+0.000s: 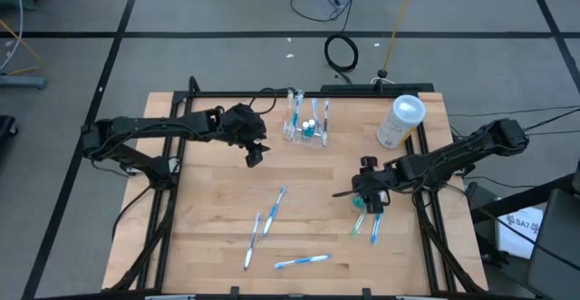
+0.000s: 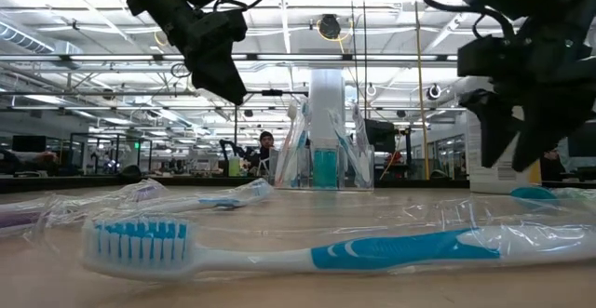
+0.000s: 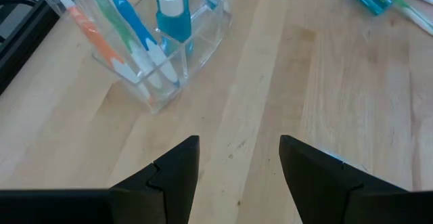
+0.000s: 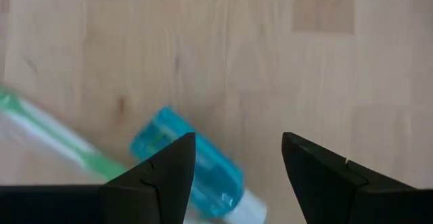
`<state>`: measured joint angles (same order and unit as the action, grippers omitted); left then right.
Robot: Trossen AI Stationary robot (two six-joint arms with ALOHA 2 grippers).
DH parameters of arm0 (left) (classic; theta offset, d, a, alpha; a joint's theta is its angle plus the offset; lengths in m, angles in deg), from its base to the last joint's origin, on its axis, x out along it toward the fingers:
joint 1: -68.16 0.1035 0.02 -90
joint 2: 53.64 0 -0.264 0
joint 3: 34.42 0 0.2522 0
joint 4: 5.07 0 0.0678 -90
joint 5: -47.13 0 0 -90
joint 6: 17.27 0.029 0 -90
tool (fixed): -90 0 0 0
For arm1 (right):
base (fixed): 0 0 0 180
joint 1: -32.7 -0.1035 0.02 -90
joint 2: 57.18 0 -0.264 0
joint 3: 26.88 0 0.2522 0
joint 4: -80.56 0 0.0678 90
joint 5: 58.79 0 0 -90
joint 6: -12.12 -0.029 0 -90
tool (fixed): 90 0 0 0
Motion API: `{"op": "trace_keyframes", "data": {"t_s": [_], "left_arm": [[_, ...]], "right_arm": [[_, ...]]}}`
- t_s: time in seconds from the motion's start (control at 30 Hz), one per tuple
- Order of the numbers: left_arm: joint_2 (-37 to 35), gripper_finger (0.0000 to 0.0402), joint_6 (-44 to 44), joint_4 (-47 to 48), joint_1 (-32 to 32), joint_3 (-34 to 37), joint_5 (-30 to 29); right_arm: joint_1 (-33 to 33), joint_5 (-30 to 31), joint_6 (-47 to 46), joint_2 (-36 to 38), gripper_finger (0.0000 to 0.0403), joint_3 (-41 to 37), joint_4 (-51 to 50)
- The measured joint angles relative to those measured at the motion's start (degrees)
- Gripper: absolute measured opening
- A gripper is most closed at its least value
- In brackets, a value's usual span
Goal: Pick & Place toothbrushing station
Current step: Put the mouthwash into the middle section of the transparent organizer
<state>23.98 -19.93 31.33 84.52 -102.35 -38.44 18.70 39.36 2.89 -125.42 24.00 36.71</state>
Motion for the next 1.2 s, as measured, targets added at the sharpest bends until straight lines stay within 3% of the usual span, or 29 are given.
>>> {"op": "trace_keyframes", "data": {"t_s": [0.2, 0.43, 1.2], "left_arm": [[0.00, 0.0212, -0.03, -0.01, 0.00, 0.00, -0.02], [-0.01, 0.0212, -0.06, -0.01, 0.00, 0.00, -0.02], [-0.01, 0.0212, -0.12, -0.23, 0.00, 0.00, -0.02]], "right_arm": [[-0.02, -5.32, 0.64, 0.00, 0.0212, 0.00, -3.53], [-0.03, -3.56, 8.26, -0.61, 0.0212, -0.52, -6.57], [0.04, -4.89, 5.42, -8.83, 0.0212, -1.40, -3.55]]}}
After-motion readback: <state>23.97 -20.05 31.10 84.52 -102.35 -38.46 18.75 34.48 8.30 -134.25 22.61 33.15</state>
